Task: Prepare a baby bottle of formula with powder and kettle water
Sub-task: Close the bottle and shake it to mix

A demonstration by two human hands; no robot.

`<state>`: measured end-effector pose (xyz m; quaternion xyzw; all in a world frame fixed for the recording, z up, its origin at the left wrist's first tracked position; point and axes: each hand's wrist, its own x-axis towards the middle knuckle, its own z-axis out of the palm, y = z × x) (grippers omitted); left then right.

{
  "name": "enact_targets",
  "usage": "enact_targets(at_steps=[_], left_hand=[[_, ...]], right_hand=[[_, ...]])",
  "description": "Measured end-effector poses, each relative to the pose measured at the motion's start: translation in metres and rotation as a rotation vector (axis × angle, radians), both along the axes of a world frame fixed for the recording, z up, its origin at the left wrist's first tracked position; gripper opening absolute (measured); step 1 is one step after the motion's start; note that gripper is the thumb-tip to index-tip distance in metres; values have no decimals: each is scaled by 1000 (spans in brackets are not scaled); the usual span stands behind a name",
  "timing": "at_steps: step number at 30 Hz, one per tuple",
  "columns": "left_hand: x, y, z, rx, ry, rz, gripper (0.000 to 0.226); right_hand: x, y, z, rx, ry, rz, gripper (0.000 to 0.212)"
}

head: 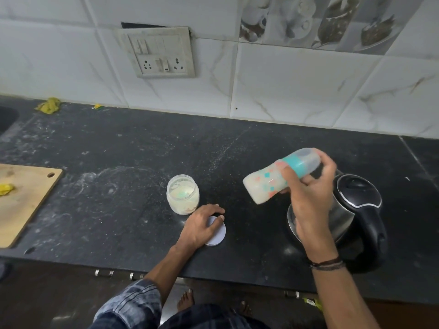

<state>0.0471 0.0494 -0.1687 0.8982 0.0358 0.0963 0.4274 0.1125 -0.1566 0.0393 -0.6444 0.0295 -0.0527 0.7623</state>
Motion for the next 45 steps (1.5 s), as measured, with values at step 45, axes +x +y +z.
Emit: enact_targets(at_steps=[45], left_hand=[[0, -2, 3, -22, 31, 15, 37]], right_hand=[[2, 1, 7, 122, -46, -91, 65]])
